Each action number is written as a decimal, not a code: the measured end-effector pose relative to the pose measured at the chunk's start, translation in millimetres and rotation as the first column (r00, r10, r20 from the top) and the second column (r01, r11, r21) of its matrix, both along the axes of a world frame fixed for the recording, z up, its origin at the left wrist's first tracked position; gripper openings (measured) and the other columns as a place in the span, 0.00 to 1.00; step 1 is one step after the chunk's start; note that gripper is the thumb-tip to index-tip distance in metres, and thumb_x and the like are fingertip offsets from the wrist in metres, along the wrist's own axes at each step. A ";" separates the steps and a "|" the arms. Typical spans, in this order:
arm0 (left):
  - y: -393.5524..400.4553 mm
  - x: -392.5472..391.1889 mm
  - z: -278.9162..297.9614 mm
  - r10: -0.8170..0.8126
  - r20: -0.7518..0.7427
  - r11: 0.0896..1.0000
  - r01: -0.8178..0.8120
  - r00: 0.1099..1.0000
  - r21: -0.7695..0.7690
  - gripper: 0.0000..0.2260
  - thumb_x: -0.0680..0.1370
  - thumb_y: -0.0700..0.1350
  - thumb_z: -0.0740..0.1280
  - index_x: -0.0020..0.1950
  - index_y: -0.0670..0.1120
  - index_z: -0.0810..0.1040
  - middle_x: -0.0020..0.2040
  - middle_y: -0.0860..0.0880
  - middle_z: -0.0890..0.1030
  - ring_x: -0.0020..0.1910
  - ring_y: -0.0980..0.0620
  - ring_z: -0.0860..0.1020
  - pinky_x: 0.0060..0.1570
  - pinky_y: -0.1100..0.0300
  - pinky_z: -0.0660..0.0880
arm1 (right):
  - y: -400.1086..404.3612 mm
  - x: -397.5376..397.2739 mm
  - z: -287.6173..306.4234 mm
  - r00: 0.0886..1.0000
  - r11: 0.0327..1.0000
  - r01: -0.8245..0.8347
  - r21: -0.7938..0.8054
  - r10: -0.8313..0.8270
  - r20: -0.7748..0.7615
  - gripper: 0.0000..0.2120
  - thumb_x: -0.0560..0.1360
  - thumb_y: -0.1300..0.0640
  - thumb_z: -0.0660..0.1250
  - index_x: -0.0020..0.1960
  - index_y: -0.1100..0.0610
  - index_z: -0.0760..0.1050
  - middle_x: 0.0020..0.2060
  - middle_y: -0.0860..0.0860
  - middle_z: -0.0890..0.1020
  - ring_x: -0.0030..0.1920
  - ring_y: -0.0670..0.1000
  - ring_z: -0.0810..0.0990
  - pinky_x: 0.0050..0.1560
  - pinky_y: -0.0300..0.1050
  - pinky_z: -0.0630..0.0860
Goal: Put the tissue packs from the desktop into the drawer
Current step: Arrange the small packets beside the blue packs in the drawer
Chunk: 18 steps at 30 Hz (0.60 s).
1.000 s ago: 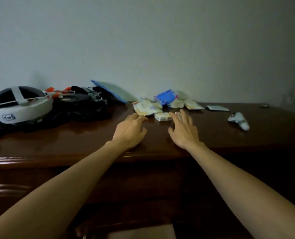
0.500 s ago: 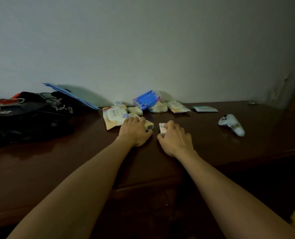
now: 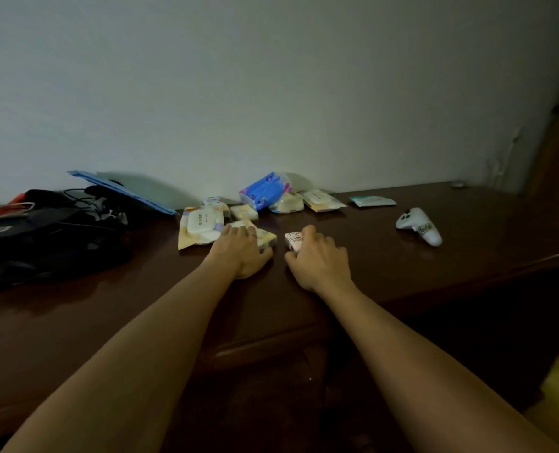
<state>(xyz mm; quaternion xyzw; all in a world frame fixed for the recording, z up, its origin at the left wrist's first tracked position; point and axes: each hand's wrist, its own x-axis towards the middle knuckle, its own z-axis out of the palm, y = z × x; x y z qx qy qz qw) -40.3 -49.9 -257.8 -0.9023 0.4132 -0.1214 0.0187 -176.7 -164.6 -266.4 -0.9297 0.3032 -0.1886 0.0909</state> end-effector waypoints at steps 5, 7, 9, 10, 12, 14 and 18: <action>47.5 -50.9 -0.1 -0.121 0.064 0.988 0.127 0.991 -0.088 0.33 0.77 0.67 0.51 0.70 0.43 0.70 0.62 0.43 0.73 0.61 0.45 0.70 0.65 0.48 0.66 | 3.4 -4.4 2.1 0.999 0.999 -0.041 -0.016 0.041 -0.002 0.27 0.80 0.42 0.58 0.78 0.47 0.60 0.68 0.57 0.74 0.66 0.60 0.73 0.60 0.60 0.72; 70.5 -79.3 -4.7 -0.138 0.105 0.972 0.155 0.985 -0.179 0.35 0.73 0.71 0.51 0.65 0.46 0.73 0.57 0.47 0.73 0.56 0.47 0.71 0.58 0.50 0.69 | 7.1 -10.4 2.7 0.997 0.997 -0.083 -0.005 0.083 -0.004 0.25 0.81 0.44 0.56 0.78 0.46 0.61 0.69 0.57 0.73 0.68 0.60 0.71 0.59 0.59 0.72; 87.3 -100.8 -8.7 -0.106 0.189 0.963 0.149 0.976 -0.227 0.34 0.70 0.72 0.52 0.61 0.48 0.75 0.53 0.49 0.73 0.53 0.49 0.71 0.54 0.50 0.69 | 11.7 -19.6 3.2 0.993 0.994 -0.112 0.008 0.112 -0.030 0.24 0.82 0.45 0.55 0.77 0.45 0.63 0.71 0.57 0.72 0.69 0.60 0.69 0.59 0.58 0.71; 92.3 -106.9 -10.2 -0.077 0.196 0.965 0.123 0.978 -0.232 0.35 0.70 0.73 0.52 0.62 0.49 0.75 0.55 0.48 0.73 0.54 0.48 0.70 0.55 0.49 0.68 | 15.0 -25.0 2.9 0.991 0.992 -0.123 0.009 0.124 -0.048 0.23 0.82 0.45 0.54 0.76 0.45 0.63 0.71 0.56 0.71 0.70 0.60 0.69 0.59 0.58 0.71; 96.4 -109.8 -10.2 -0.035 0.072 0.974 0.050 0.997 -0.222 0.40 0.70 0.77 0.51 0.72 0.53 0.68 0.68 0.44 0.67 0.67 0.44 0.65 0.65 0.42 0.64 | 24.3 -37.5 1.6 0.987 0.990 -0.142 0.001 0.141 -0.082 0.24 0.81 0.43 0.53 0.76 0.44 0.63 0.71 0.56 0.70 0.70 0.60 0.69 0.61 0.59 0.70; 94.9 -108.8 -5.8 -0.038 -0.173 0.981 0.003 0.984 -0.196 0.44 0.69 0.79 0.52 0.80 0.59 0.53 0.80 0.45 0.52 0.78 0.41 0.52 0.71 0.36 0.56 | 34.4 -52.1 -1.8 0.986 0.989 -0.145 0.005 0.145 -0.084 0.26 0.79 0.41 0.53 0.76 0.44 0.62 0.71 0.56 0.70 0.69 0.60 0.69 0.65 0.61 0.69; 98.7 -123.0 -8.9 -0.052 -0.251 0.985 0.008 0.967 -0.172 0.41 0.68 0.80 0.50 0.77 0.63 0.59 0.74 0.48 0.68 0.73 0.44 0.64 0.68 0.38 0.63 | 51.5 -82.8 -16.3 0.986 0.986 -0.165 -0.018 0.165 0.031 0.25 0.79 0.41 0.56 0.76 0.44 0.64 0.68 0.55 0.74 0.68 0.58 0.72 0.68 0.58 0.68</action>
